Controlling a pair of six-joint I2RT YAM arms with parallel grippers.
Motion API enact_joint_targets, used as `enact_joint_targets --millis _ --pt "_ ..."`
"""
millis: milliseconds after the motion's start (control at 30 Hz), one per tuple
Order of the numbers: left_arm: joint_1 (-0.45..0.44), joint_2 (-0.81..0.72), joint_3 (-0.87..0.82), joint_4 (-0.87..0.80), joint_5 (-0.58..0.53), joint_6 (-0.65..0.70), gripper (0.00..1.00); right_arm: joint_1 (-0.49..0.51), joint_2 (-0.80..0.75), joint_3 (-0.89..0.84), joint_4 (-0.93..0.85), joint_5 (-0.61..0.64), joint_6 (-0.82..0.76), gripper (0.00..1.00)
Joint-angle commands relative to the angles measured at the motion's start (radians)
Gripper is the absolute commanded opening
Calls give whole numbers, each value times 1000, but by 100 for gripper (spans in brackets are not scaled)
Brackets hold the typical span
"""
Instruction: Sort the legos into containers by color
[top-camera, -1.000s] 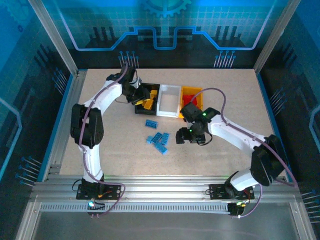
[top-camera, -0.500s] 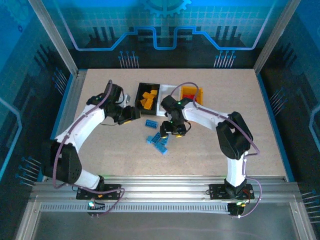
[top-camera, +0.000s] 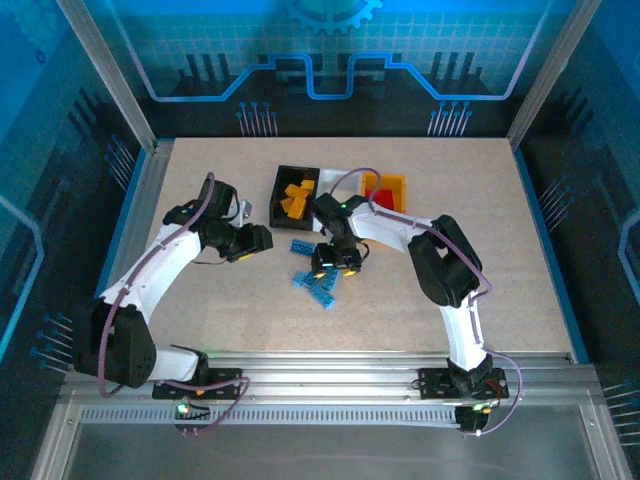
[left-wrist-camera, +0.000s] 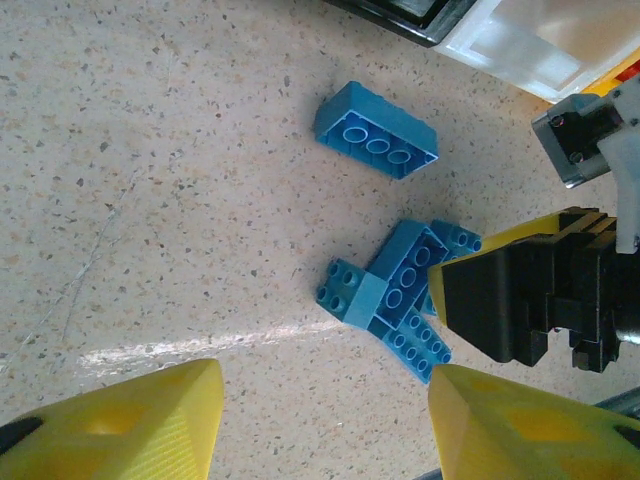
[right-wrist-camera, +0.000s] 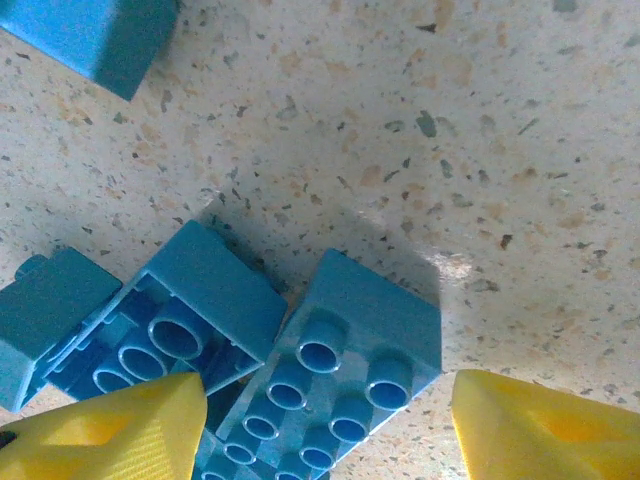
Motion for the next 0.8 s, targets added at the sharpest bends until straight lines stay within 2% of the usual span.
enact_joint_targets --millis 0,400,667,767 --pt "12 -21 7 -34 9 32 58 7 16 -11 -3 24 5 68" --pt "14 14 -12 24 47 5 58 -39 -135 -215 26 71 4 66" --pt "13 18 -7 18 48 6 58 -37 -100 -181 30 72 -6 64" --pt "13 9 -14 8 44 8 59 -33 -73 -142 13 85 -16 59"
